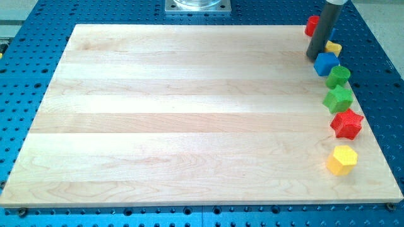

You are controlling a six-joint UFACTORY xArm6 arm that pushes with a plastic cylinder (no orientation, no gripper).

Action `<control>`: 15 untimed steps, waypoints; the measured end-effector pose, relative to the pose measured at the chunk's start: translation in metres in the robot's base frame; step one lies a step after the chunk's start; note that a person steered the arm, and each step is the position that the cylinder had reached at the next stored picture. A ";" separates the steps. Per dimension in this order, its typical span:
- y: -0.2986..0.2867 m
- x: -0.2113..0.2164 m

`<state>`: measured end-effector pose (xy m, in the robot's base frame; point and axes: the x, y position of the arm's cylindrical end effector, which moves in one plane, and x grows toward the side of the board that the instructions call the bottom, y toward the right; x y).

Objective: Move all the blocks to the right side of the board

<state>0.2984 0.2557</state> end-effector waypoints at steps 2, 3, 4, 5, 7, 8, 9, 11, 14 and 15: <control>-0.063 0.037; -0.080 0.093; -0.063 0.139; -0.012 0.158; -0.041 0.133; -0.032 0.115; -0.016 0.089; -0.021 0.136; -0.086 0.217; -0.040 0.226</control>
<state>0.5246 0.2159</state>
